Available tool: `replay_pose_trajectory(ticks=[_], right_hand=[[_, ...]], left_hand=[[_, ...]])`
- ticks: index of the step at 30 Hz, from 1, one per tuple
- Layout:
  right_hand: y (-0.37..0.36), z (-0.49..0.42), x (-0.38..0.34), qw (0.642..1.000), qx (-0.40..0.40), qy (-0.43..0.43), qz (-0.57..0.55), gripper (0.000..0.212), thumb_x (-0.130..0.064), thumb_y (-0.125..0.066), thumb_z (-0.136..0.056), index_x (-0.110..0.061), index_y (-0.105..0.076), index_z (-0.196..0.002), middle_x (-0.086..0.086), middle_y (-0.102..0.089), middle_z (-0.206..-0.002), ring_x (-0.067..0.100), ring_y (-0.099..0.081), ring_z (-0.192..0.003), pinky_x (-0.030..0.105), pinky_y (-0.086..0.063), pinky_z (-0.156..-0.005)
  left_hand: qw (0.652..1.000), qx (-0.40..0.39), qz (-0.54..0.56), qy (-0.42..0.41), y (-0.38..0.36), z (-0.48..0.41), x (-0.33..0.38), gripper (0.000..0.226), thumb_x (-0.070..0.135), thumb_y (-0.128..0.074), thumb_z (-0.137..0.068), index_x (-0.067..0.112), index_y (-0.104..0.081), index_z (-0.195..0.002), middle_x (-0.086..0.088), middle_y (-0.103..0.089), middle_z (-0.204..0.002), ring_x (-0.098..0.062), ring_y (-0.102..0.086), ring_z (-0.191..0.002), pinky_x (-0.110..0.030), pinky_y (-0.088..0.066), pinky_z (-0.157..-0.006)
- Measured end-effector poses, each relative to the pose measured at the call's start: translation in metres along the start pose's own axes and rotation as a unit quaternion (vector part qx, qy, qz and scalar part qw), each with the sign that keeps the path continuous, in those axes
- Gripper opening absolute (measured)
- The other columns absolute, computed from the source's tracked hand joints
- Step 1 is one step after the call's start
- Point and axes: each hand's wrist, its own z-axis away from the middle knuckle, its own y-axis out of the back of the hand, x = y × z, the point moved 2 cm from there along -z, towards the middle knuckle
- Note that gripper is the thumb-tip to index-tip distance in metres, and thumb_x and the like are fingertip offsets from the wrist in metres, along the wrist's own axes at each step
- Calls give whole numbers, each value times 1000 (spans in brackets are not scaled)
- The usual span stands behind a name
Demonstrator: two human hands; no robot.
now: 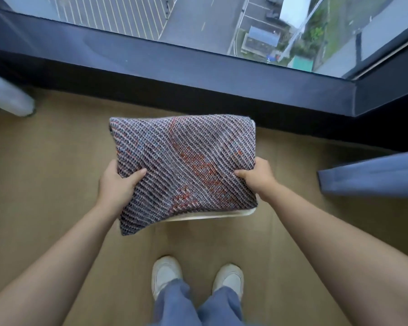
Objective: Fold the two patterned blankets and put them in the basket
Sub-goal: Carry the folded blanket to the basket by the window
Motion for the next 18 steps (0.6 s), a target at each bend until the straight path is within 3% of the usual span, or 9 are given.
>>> replay_pose_trajectory(ticks=[4,7,9,11,13,15,16,18], right_hand=[[-13,-25,39,993,12,36,109,33,-19,-66,-79,-13,-57,-110,8,-65,-113,31,-60,-103,45,-49,-91],[-24,-31,50,986,10,44,163,35,-22,-64,-81,-11,-55,-112,12,-64,-115,34,-58,-105,40,-48,-89],[-30,-36,49,978,-1,29,206,31,-22,-63,-81,-10,-54,-108,14,-63,-112,35,-58,-101,34,-46,-81],[-36,-40,47,968,5,15,249,34,-22,-63,-81,-9,-51,-109,15,-61,-112,36,-58,-101,34,-44,-78],[-39,-39,45,962,59,36,262,53,-23,-68,-78,-8,-42,-120,15,-52,-120,35,-53,-106,36,-44,-80],[-41,-33,40,938,136,139,286,86,-27,-75,-72,-11,-23,-139,14,-38,-133,33,-41,-118,42,-41,-93],[-43,-32,37,915,145,215,309,100,-30,-78,-68,-13,-16,-144,16,-31,-140,34,-32,-126,44,-34,-103],[-51,-35,30,854,85,338,387,119,-42,-81,-61,-21,-4,-148,19,-14,-153,33,-11,-140,44,-11,-114]], left_hand=[[993,41,-113,-10,-37,-19,-35,35,24,-71,-78,17,-54,-108,-6,-65,-109,-26,-60,-100,-32,-41,-79],[985,84,-150,2,-42,-26,-42,45,25,-68,-80,14,-48,-119,-12,-60,-119,-33,-56,-108,-37,-41,-83],[979,82,-185,17,-45,-30,-47,69,25,-67,-82,15,-29,-140,-14,-47,-133,-35,-48,-118,-45,-40,-96],[969,67,-235,21,-48,-33,-50,87,23,-64,-85,18,-5,-148,-17,-30,-142,-38,-41,-124,-50,-35,-101],[951,51,-305,-13,-51,-34,-51,94,22,-63,-85,19,6,-148,-17,-14,-150,-39,-28,-133,-51,-29,-107],[909,22,-406,-91,-56,-33,-50,102,33,-66,-82,19,11,-148,-16,1,-155,-37,-10,-141,-51,-14,-113],[884,-8,-448,-131,-59,-33,-50,109,46,-65,-79,21,17,-146,-16,10,-156,-35,1,-143,-49,-4,-114],[830,-81,-520,-186,-66,-39,-51,124,73,-58,-66,29,33,-138,-14,30,-151,-32,23,-140,-46,12,-110]])
